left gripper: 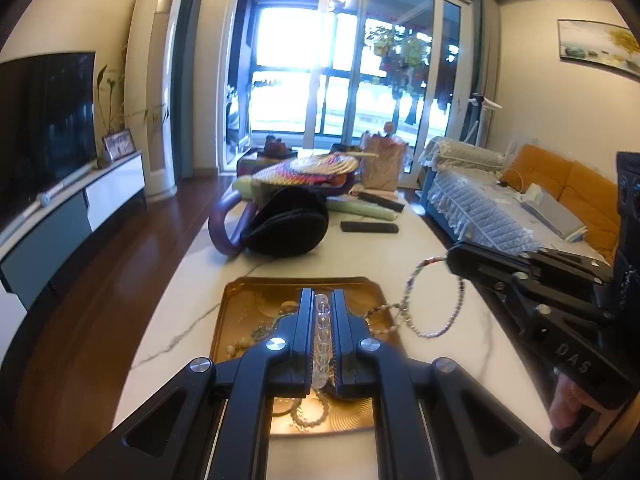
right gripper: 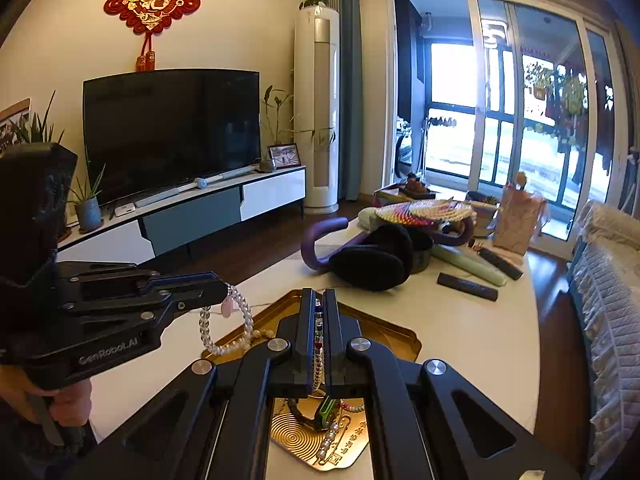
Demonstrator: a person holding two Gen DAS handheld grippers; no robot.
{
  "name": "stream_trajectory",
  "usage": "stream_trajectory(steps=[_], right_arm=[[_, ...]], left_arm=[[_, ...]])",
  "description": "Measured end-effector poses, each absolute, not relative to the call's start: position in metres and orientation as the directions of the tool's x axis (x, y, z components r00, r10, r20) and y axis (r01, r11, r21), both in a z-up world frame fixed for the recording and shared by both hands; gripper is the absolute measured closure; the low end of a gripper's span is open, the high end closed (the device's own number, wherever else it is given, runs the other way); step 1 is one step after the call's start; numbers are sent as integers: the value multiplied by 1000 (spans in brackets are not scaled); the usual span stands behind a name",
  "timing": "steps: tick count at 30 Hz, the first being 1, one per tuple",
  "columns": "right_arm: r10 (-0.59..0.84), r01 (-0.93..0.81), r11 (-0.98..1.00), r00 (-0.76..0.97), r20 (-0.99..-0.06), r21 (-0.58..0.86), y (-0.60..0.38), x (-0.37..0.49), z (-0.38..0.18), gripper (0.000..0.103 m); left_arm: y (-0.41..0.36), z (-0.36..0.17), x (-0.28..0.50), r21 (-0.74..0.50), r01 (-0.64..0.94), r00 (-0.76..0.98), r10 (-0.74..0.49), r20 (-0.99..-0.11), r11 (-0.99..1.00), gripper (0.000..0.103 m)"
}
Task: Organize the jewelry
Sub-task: 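Lift and carry the crystal bracelet with left tool while right tool carries the multicolour bracelet to the tray, then open both tools to drop both bracelets into the copper tray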
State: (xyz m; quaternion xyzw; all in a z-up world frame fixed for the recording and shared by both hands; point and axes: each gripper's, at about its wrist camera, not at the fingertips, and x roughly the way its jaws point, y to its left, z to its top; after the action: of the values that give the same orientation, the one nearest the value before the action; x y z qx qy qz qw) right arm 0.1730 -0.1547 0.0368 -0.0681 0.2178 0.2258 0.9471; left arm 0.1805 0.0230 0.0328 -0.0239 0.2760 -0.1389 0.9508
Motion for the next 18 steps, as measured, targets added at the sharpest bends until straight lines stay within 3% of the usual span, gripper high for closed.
stream_trajectory(steps=[7,14,18], right_arm=[[392,-448,894,766,-509,15,-167,218,-5,100],[332,-407,913,734,-592,7,-169,258,-61,100],[322,-355,930,663,-676,95,-183,281,-96,100]], left_arm=[[32,-13,230,-174,216,749,-278,-601,961,95],[24,-49,258,-146,202,704,-247,-666,968,95],[26,-81,280,-177,157,643,-237,-728,972,95]])
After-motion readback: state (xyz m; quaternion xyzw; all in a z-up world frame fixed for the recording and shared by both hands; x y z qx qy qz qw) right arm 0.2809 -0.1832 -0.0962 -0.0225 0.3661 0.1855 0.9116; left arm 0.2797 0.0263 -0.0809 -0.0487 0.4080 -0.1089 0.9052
